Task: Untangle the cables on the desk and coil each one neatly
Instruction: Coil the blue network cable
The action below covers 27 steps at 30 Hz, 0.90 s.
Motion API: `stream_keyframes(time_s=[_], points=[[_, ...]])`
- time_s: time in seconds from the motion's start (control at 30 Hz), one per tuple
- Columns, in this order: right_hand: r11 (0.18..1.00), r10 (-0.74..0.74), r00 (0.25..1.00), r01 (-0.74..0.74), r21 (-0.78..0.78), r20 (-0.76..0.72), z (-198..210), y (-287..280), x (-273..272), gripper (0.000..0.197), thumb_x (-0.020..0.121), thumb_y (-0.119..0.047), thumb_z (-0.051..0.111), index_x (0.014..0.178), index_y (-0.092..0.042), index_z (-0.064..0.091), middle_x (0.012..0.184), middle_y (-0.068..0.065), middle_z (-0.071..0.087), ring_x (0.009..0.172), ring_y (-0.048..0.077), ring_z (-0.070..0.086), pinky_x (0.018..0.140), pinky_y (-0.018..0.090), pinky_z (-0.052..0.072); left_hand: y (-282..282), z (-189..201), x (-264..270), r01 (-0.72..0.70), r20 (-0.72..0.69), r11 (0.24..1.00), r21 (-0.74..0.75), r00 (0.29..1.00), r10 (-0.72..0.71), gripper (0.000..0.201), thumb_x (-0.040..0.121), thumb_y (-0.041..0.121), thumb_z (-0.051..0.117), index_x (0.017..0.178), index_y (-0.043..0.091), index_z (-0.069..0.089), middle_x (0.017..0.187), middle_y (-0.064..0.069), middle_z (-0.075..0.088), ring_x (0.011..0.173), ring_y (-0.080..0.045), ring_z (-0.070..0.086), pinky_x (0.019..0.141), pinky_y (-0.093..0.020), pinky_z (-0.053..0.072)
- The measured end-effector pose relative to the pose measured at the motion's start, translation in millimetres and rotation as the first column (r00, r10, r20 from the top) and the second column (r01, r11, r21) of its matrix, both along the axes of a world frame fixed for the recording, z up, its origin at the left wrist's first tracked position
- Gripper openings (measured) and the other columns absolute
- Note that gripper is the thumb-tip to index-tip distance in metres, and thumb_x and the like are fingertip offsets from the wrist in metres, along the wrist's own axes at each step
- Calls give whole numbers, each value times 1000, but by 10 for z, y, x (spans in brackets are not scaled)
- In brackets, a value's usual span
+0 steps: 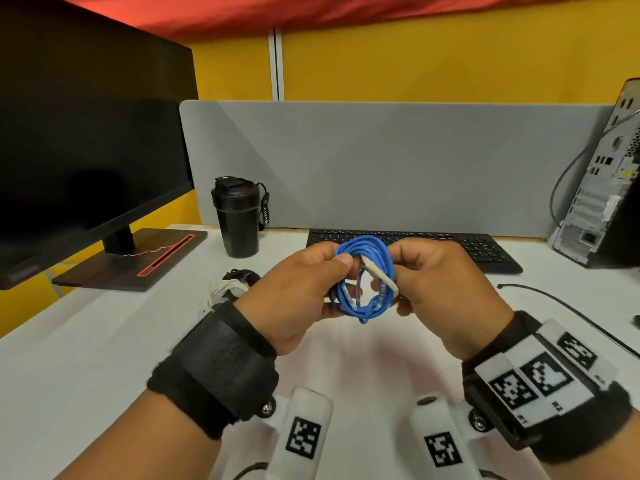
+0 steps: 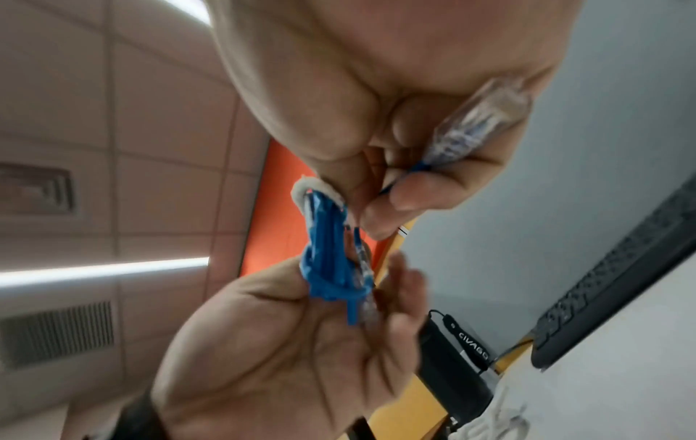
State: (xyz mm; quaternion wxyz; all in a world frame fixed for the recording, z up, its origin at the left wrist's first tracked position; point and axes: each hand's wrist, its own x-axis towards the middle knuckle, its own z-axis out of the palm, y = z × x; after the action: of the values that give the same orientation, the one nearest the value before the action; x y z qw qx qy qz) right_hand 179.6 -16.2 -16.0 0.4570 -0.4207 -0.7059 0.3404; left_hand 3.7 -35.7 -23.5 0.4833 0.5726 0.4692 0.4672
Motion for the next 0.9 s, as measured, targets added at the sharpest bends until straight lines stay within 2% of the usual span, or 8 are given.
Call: stream_keyframes(time_s=[0.2,0.33,0.4,0.47,0.57,0.73,0.8,0.9], points=[[997,74,997,-75,4,17,16,18,83,20,77,-4,69,68,-20,76,57,-2,64,50,5,52,49,20,45,15,-9,23,-11,138,1000,-10,990,12,24,104,22,46,112,12,66,106,-28,66,87,-23,65,75,-35,60],[979,195,954,-176,-100,228,31,19,183,11,79,-7,75,77,-17,79,84,-5,76,77,15,69,80,33,53,53,-68,40,-164,-146,963,214,969,197,16,102,18,47,100,22,62,69,-2,61,63,-12,56,63,-34,52],[995,-11,965,-16,99,263,36,23,202,11,80,-14,76,80,-24,80,97,-12,74,90,8,68,88,33,51,58,-76,13,-148,-228,943,299,948,221,11,102,20,48,105,29,55,72,1,60,61,-5,56,59,-28,52],[932,-150,965,65,357,214,85,-30,159,11,77,-25,77,84,-34,75,91,-17,70,81,4,66,78,26,54,66,-62,-18,-138,-270,938,319,935,229,15,102,23,50,110,36,48,72,2,62,57,2,56,56,-21,52],[870,-43,959,-102,482,280,72,-106,70,25,76,-25,79,95,-37,69,82,-19,69,65,3,62,62,11,46,45,-31,-6,-96,-273,944,316,944,188,26,101,26,53,120,38,42,69,3,65,59,2,60,59,-19,54],[803,-160,886,-139,579,435,38,-95,47,41,79,-22,79,115,-33,65,88,-18,73,67,-17,55,64,11,41,-41,54,-15,2,-117,955,296,993,34,26,101,19,54,121,33,46,65,4,66,62,-2,63,60,-15,49],[828,-7,932,-197,525,361,31,-94,66,38,81,-15,78,115,-28,66,86,-13,75,73,-6,66,67,17,51,-64,85,-45,69,-117,950,304,993,-34,26,102,17,53,123,30,48,67,4,66,65,-4,64,62,-16,50],[958,241,971,-238,161,1,101,-68,100,32,78,0,77,101,-20,66,72,2,72,65,17,68,62,29,54,-89,110,-56,202,-195,937,286,969,-150,30,98,20,59,125,28,50,90,7,71,84,-7,68,76,-26,55]])
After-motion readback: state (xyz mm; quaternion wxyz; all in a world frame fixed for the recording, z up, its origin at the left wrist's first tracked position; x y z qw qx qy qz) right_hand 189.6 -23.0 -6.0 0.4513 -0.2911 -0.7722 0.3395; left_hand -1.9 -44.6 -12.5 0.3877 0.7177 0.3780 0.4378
